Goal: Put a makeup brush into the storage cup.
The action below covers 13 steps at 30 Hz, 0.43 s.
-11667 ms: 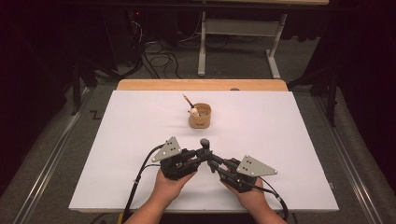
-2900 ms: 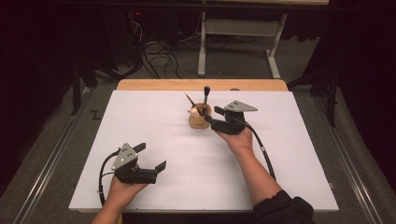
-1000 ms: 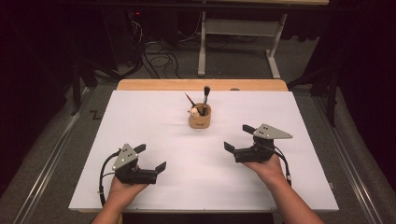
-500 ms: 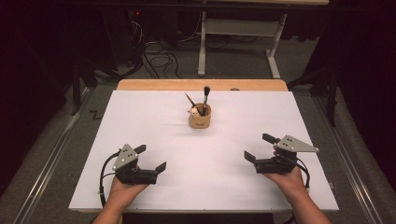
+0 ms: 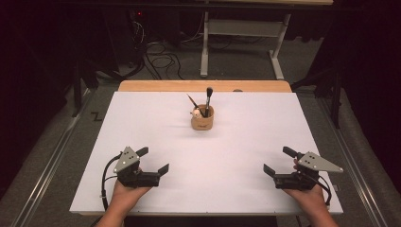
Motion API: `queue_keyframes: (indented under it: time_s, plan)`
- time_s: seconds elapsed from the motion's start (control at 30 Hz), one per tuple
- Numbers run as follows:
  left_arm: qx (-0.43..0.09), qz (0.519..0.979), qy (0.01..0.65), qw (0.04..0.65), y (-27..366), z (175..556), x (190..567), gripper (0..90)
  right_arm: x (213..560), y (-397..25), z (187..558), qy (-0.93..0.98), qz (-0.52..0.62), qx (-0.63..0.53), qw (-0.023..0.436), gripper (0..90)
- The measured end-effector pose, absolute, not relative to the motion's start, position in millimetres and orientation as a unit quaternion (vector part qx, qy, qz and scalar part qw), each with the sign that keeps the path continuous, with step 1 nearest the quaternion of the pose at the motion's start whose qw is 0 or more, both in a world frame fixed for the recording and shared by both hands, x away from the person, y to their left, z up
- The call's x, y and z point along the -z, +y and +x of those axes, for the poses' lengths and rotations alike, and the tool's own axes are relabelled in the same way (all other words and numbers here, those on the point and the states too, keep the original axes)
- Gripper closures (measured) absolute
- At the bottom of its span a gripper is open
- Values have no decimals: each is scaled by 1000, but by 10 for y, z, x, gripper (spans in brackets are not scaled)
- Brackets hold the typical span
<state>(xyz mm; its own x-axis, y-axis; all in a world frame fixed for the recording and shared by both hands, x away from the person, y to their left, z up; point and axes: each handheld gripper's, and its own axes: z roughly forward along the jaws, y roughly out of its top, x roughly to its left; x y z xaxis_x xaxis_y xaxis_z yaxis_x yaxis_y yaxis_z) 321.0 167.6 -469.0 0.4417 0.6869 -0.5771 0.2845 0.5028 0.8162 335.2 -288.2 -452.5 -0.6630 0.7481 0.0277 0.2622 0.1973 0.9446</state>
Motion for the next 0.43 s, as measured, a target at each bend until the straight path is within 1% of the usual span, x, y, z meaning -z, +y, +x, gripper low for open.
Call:
queue_keyframes:
  time_s: [0.43]
  plan:
    - [-144,474,507,705,1705,3198,4673,6,4542,-2860,3359,740,342,-532,230,3]
